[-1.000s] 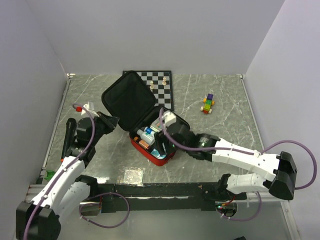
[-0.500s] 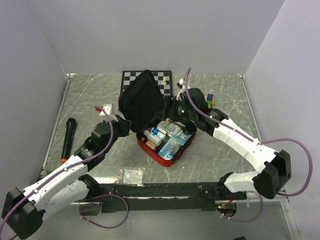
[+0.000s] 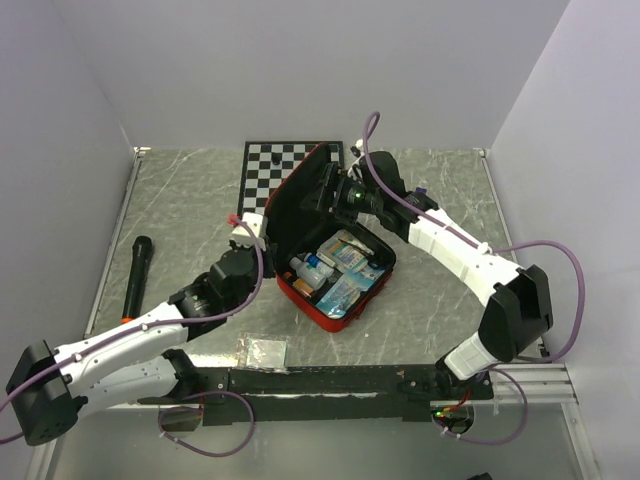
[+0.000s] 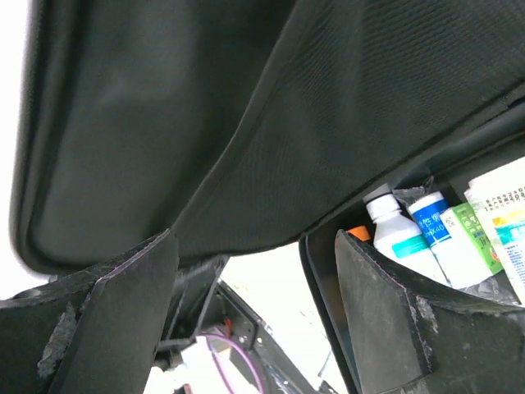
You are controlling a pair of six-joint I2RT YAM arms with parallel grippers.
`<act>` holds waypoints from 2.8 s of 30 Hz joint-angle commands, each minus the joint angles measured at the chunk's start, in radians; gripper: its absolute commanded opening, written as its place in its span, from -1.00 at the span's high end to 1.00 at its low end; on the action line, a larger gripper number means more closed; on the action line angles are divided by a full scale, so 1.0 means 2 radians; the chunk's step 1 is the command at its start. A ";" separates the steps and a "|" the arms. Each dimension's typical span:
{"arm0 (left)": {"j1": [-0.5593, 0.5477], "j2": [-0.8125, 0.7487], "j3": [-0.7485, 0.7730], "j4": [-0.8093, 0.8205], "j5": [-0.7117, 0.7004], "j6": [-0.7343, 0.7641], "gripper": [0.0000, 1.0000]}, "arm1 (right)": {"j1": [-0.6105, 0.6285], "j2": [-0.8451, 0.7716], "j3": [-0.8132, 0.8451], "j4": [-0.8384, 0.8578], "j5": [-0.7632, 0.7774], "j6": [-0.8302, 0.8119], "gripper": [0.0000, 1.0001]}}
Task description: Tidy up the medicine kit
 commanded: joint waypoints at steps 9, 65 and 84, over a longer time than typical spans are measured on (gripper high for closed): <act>-0.041 0.014 0.019 0.047 -0.038 0.053 0.57 | -0.013 0.013 0.029 0.039 -0.009 0.057 -0.67; -0.001 0.078 0.205 -0.044 0.064 0.118 0.34 | -0.036 -0.008 0.008 -0.100 0.001 -0.051 0.00; -0.001 0.090 0.209 -0.052 0.076 0.095 0.55 | -0.039 -0.069 -0.005 -0.111 0.024 -0.062 -0.40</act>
